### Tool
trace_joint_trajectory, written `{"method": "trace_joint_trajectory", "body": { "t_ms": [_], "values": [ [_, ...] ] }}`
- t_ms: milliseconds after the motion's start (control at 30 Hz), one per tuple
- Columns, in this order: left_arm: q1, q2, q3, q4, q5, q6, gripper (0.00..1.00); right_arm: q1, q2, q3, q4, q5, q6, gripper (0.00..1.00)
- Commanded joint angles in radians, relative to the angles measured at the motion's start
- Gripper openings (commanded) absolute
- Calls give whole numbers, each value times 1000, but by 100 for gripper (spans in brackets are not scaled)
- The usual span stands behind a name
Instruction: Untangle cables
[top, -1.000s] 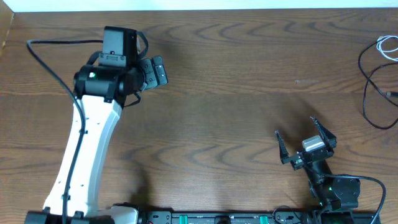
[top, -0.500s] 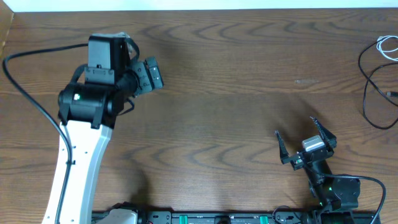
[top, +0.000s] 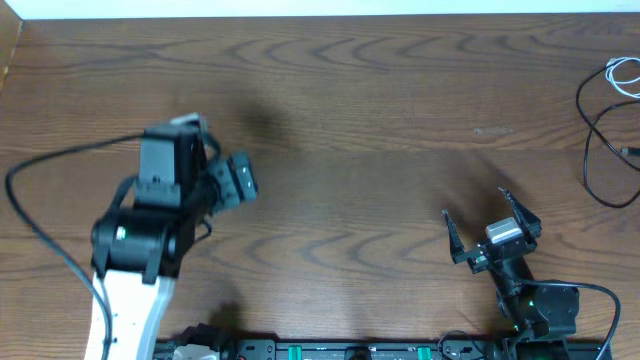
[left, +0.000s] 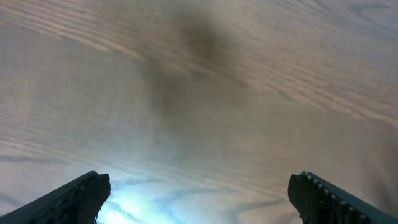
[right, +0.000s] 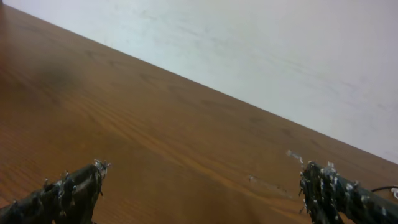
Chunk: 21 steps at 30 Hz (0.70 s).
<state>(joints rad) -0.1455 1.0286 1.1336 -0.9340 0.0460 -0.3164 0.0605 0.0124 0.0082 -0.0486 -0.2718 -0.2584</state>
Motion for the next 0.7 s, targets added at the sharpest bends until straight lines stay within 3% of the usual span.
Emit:
{"method": "trace_joint_trajectory", "body": {
  "t_ms": [0, 467, 667],
  "values": [
    [1, -68, -71, 0, -10, 9, 97, -5, -7, -3, -4, 4, -8, 99],
    [1, -328, -264, 0, -11, 9, 97, -5, -7, -3, -4, 4, -8, 99],
    [2, -424, -304, 0, -103, 9, 97, -5, -7, -3, -4, 4, -8, 99]
  ]
}}
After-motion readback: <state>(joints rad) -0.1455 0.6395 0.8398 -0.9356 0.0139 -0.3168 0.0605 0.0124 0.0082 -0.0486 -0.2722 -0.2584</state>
